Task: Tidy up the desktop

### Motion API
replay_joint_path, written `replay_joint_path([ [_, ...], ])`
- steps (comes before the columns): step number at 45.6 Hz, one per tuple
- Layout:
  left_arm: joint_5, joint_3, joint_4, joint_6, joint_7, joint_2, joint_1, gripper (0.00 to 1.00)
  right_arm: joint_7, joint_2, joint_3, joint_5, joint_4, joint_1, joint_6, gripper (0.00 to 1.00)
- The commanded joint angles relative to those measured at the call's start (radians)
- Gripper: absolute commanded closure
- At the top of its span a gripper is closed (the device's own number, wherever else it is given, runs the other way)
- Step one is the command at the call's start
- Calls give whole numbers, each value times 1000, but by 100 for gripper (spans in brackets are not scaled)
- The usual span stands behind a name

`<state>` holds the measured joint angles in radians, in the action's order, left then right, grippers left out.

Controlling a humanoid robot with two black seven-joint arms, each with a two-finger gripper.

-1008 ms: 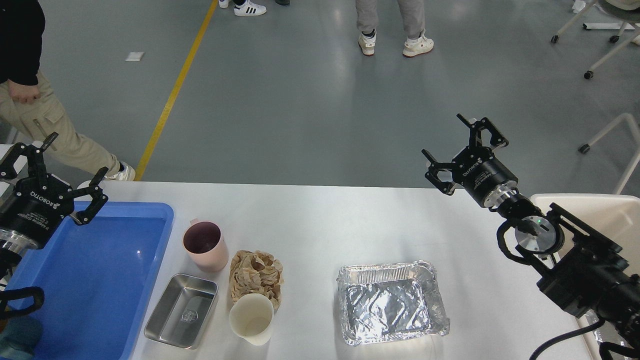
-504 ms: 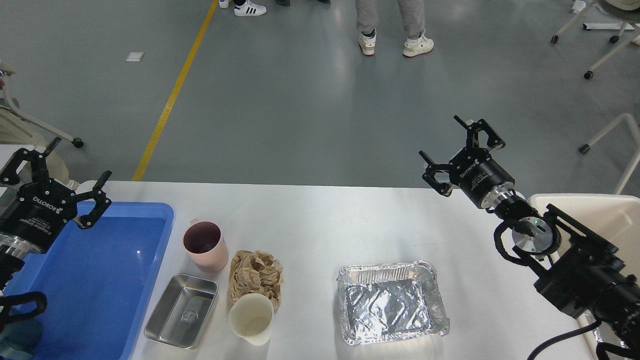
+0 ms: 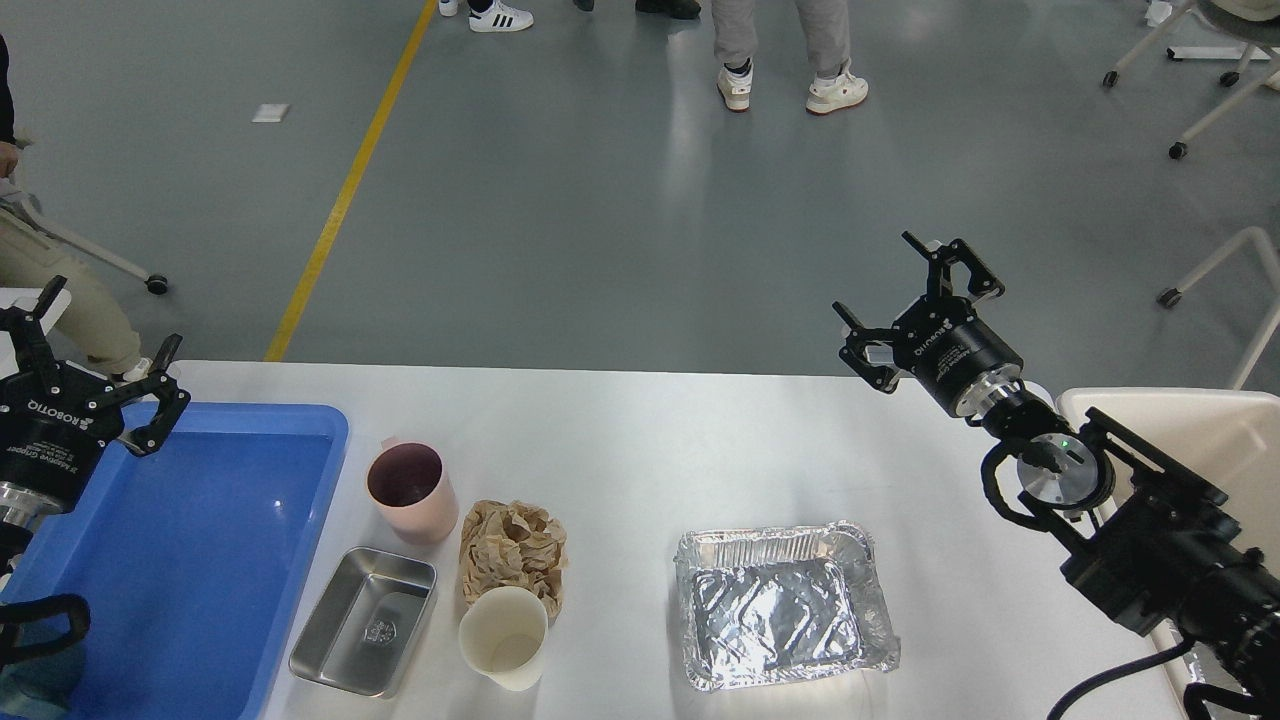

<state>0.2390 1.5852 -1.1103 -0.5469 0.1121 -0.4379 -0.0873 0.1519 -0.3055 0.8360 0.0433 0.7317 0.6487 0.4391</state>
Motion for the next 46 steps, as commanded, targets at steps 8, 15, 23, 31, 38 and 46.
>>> replay_joint_path([
  [8, 5, 10, 9, -21, 11, 5, 6, 2, 0, 0, 0, 0, 0, -4, 0, 0],
  [15, -1, 9, 12, -22, 11, 8, 4, 2, 0, 0, -1, -2, 0, -8, 0, 0],
  [23, 14, -7, 12, -24, 11, 2, 0, 2, 2, -1, 2, -2, 3, -15, -2, 0],
  [31, 161, -21, 10, -7, 21, -2, -22, 2, 2, 0, 8, -2, 8, -15, -2, 0],
  [38, 209, -24, 1, 19, 6, -15, -26, 2, 3, 20, 9, -2, 8, -15, -2, 0],
  [46, 212, -53, -31, 36, -37, -76, -17, 2, 3, 28, 11, -2, 12, -14, -2, 0],
])
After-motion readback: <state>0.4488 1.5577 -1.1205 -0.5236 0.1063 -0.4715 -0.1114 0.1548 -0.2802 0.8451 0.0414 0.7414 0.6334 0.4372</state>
